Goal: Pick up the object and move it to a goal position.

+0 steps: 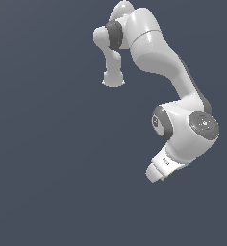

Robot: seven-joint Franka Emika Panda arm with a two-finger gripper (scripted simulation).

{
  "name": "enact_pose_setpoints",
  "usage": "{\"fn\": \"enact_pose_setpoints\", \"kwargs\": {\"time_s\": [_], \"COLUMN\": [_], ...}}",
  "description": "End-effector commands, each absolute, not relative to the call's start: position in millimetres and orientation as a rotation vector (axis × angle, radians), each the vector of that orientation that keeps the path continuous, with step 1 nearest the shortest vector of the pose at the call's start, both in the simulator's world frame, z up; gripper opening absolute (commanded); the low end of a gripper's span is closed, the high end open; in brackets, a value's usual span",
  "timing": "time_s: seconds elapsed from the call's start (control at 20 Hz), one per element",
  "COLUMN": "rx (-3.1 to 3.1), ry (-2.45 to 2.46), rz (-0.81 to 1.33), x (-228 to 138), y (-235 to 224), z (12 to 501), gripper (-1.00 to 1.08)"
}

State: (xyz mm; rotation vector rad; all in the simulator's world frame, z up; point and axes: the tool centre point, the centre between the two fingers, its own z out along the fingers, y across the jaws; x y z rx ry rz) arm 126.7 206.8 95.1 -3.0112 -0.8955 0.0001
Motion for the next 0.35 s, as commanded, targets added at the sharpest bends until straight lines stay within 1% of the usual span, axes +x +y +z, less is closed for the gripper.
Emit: {"fn": "enact_pose_setpoints", "kwargs": {"time_s": [0.0, 0.3], "rx": [-3.011, -3.011], "ry": [-0.895, -0.896], "rz": [0.0, 0.0], "x": [129.4, 131.4], "y": [208.4, 210.0], "z": [95.8, 96.0], "gripper": [-1.0, -1.0]}}
